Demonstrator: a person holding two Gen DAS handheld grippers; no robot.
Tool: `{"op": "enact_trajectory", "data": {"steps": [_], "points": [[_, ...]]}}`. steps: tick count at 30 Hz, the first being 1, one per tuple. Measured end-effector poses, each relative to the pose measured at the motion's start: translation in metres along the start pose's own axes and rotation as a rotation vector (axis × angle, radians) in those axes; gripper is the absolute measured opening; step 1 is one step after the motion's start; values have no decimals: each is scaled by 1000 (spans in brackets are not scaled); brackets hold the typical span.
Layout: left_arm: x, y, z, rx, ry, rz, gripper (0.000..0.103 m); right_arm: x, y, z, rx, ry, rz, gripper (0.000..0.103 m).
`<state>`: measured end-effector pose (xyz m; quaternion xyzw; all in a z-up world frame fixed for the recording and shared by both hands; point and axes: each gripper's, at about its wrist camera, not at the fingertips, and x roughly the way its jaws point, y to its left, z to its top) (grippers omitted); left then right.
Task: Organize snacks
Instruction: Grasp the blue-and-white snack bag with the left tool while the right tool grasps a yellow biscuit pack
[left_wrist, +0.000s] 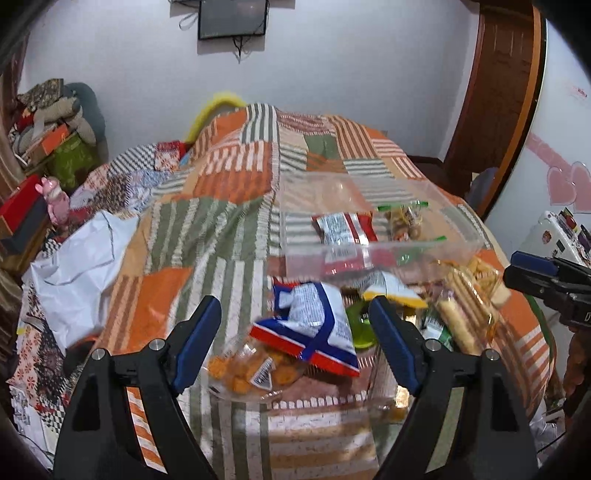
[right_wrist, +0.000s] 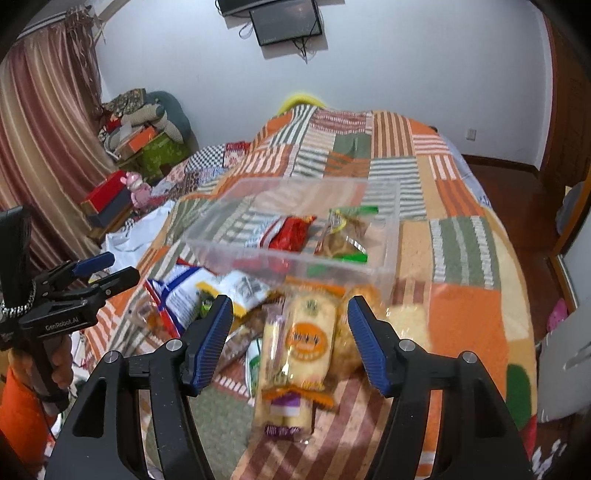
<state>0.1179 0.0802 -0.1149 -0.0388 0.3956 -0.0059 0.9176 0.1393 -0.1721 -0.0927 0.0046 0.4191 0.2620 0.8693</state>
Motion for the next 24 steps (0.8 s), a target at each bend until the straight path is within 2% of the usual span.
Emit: {"op": "enact_trajectory", "data": {"steps": [5, 12, 18, 24], "points": [[16, -7, -8, 18, 35, -33, 82, 15, 0, -14, 8, 45, 1, 61], [38, -13, -10, 28, 67, -42, 82, 25, -7, -20, 33, 77, 15, 48], [48, -20, -9, 59, 67, -23, 82, 31, -5, -20, 35, 91, 27, 48], [67, -25, -14, 68, 114, -30, 82, 36, -8, -21, 51, 100, 49, 48]]}}
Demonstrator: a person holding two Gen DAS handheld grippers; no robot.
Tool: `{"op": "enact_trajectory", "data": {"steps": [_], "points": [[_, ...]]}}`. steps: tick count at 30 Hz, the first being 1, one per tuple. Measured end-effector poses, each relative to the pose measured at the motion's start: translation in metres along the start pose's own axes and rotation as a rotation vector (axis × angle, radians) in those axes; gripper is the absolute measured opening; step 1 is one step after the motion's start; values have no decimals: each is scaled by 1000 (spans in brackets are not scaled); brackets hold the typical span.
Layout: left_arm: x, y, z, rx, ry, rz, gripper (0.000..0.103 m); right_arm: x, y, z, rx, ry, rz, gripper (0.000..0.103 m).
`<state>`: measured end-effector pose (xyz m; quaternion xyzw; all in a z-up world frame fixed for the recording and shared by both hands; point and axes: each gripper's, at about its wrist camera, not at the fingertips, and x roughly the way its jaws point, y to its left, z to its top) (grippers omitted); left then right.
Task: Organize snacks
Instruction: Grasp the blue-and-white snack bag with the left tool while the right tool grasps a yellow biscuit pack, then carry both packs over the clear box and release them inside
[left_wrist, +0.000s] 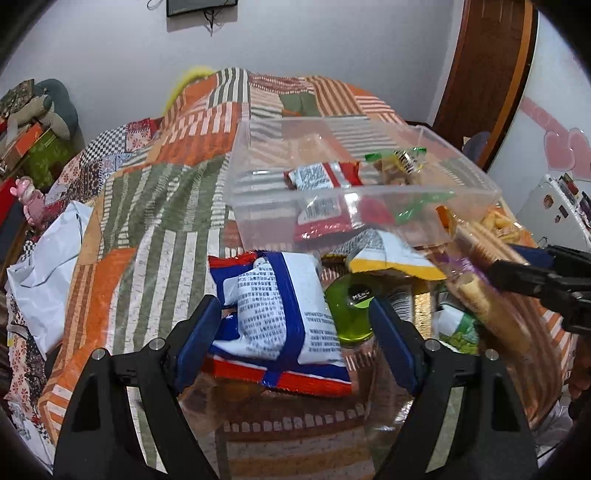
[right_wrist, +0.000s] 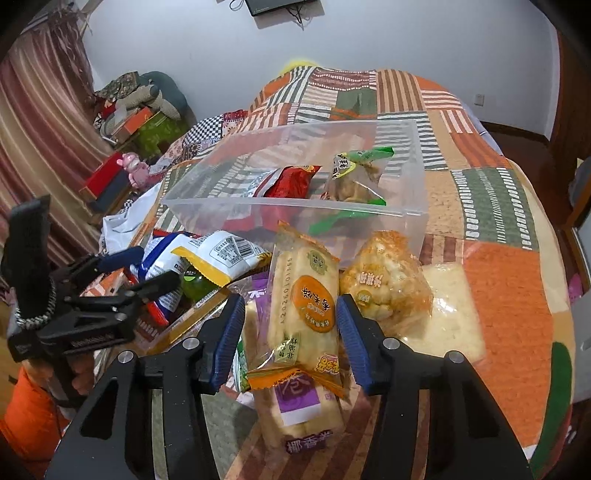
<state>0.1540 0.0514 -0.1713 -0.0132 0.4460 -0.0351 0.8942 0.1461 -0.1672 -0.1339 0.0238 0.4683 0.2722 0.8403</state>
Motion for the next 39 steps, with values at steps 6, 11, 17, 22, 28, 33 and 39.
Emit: {"op": "enact_trajectory", "data": {"steps": [6, 11, 17, 22, 28, 33, 39], "points": [[0, 6, -1, -17, -19, 22, 60, 3, 0, 2, 8, 4, 21, 43], [-3, 14, -6, -15, -22, 17, 44, 7, -6, -1, 36, 11, 40, 27], [-7, 7, -8, 8, -34, 31, 38, -3, -4, 0, 34, -28, 30, 23], [-18, 9, -6, -19, -59, 18, 37, -17, 2, 3, -14, -77, 5, 22], [-45, 10, -1, -14, -124, 34, 37, -29, 5, 9, -29, -118, 4, 22], [-64, 10, 7, -18, -177, 35, 37, -38, 6, 16, -38, -153, 4, 22], [-78, 8, 28, -25, -234, 21, 37, -45, 7, 31, -48, -196, 3, 22]]}}
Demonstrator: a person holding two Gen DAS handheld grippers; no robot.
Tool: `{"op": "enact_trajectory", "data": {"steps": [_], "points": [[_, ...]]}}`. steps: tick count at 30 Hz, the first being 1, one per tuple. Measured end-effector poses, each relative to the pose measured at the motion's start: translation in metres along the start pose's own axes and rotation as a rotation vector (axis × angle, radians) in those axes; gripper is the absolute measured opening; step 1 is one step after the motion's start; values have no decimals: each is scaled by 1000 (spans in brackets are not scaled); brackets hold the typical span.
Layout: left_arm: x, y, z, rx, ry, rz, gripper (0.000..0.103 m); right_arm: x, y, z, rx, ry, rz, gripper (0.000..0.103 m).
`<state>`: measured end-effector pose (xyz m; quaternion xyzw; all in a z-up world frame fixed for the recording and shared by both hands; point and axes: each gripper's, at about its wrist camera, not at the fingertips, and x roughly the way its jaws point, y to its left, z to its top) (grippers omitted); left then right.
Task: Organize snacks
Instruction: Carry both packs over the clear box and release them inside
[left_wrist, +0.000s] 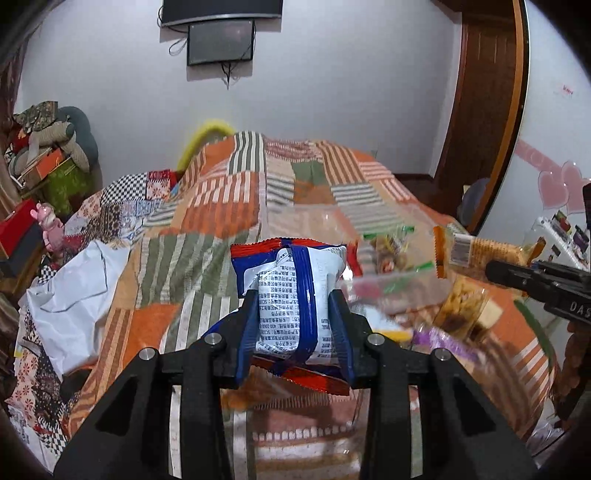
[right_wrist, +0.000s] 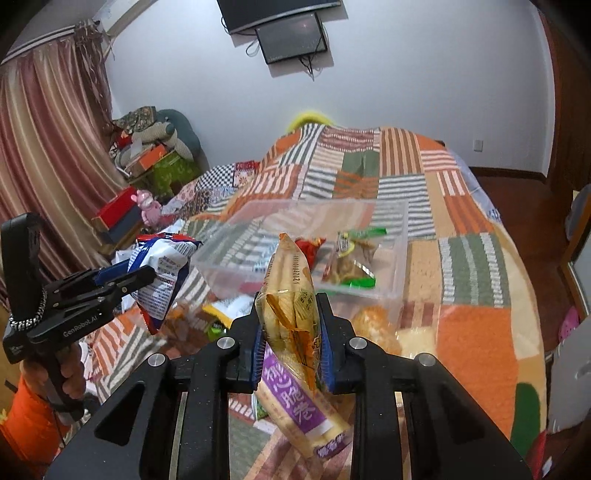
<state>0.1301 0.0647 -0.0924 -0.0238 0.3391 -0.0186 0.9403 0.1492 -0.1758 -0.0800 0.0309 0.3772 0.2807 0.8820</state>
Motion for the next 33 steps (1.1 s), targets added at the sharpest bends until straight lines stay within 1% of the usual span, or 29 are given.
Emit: {"op": "enact_trajectory", "data": {"steps": [7, 16, 20, 24, 33], "points": [[5, -5, 25, 4, -40, -9, 37, 5, 0, 16, -3, -36, 4, 22], [29, -7, 46, -1, -47, -18, 37, 17, -3, 30, 16, -59, 10, 22], [43, -6, 53, -12, -35, -28, 37, 28, -3, 36, 21, -54, 12, 22], [61, -5, 57, -11, -20, -20, 37, 39, -2, 40, 24, -45, 14, 22], [103, -3, 58, -10, 43, -21, 37, 69, -3, 47, 14, 16, 8, 22]]}}
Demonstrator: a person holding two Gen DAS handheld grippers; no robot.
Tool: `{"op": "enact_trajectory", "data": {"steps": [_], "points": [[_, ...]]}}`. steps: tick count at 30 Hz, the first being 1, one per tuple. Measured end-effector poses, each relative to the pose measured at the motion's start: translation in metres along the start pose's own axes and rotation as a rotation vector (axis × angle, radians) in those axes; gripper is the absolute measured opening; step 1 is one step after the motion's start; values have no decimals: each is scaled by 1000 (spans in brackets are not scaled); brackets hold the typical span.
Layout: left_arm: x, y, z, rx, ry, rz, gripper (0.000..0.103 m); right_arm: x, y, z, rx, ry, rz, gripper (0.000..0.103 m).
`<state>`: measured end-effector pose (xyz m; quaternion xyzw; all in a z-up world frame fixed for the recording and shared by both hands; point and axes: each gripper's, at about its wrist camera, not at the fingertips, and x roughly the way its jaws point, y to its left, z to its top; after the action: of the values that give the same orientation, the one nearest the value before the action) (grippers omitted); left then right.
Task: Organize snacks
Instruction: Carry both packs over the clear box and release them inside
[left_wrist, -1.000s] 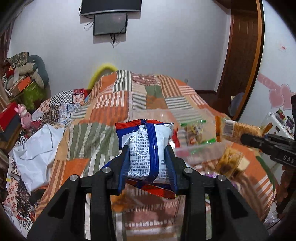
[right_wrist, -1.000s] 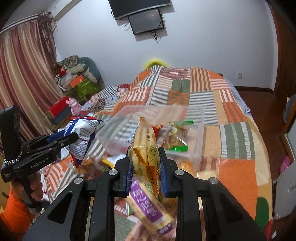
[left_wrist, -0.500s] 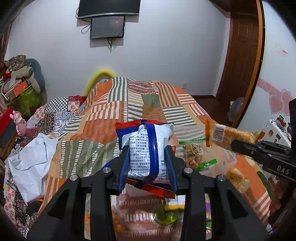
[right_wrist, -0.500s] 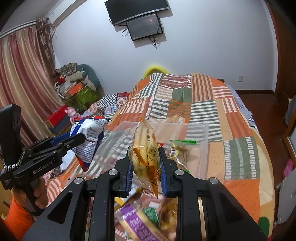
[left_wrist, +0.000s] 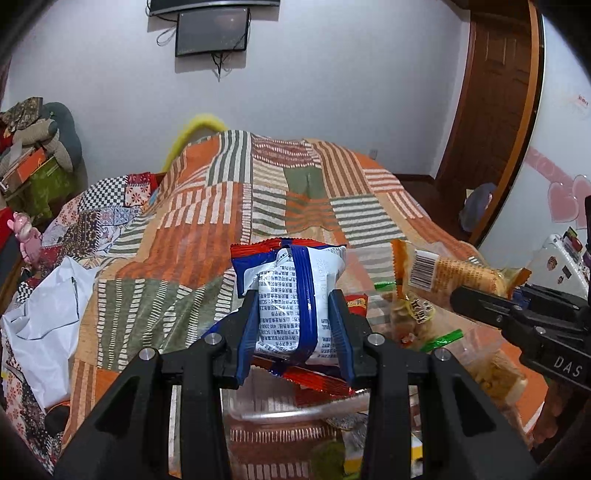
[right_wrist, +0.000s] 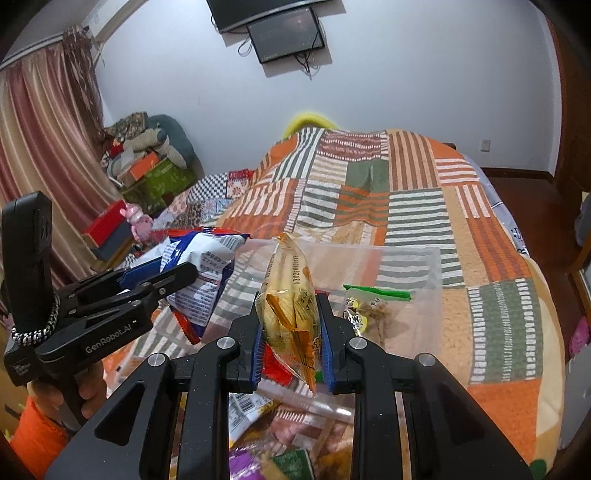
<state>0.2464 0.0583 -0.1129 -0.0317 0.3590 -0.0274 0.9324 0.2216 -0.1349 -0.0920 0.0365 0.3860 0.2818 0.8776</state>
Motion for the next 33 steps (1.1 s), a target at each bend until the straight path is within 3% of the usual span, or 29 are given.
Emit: {"op": "enact_trajectory", "data": {"steps": [9, 24, 33], "points": [[28, 1, -2, -4, 57, -7, 37, 27, 4, 4, -30, 66, -25, 22], [42, -11, -8, 50, 113, 9, 38, 46, 4, -4, -56, 145, -53, 25], [28, -1, -10, -11, 124, -20, 39, 31, 3, -4, -59, 132, -56, 40]]}}
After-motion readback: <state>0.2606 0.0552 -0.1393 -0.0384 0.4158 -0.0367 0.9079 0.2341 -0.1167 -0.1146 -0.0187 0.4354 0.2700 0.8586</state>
